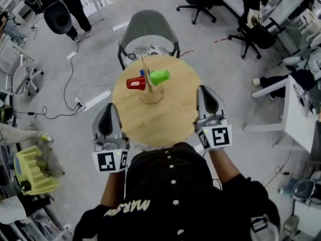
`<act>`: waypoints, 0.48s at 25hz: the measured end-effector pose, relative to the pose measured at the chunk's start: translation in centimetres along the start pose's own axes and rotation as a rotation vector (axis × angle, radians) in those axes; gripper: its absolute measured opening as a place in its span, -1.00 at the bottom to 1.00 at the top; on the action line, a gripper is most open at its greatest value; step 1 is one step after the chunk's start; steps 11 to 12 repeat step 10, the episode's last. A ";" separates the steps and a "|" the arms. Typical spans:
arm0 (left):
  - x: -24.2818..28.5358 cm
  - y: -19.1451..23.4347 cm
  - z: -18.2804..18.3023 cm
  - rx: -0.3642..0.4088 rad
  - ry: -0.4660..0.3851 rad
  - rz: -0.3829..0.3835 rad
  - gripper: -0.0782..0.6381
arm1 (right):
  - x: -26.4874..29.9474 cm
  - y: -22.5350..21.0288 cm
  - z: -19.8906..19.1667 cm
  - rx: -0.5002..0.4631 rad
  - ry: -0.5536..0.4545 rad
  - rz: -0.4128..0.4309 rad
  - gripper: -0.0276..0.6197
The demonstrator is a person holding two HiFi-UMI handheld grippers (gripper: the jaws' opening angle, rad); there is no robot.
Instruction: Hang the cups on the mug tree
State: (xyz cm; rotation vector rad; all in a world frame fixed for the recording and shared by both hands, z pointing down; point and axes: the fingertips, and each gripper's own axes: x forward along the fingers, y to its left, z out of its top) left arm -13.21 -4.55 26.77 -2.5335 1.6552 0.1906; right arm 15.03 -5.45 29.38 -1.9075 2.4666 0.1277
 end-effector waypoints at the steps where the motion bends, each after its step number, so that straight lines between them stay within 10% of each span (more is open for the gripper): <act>1: 0.0 0.0 0.0 0.000 0.001 -0.001 -0.80 | 0.0 0.0 0.0 0.001 -0.001 0.000 -0.93; 12: 0.2 -0.1 -0.4 0.000 0.003 -0.011 -0.80 | 0.3 0.4 0.2 0.002 -0.035 0.010 -0.93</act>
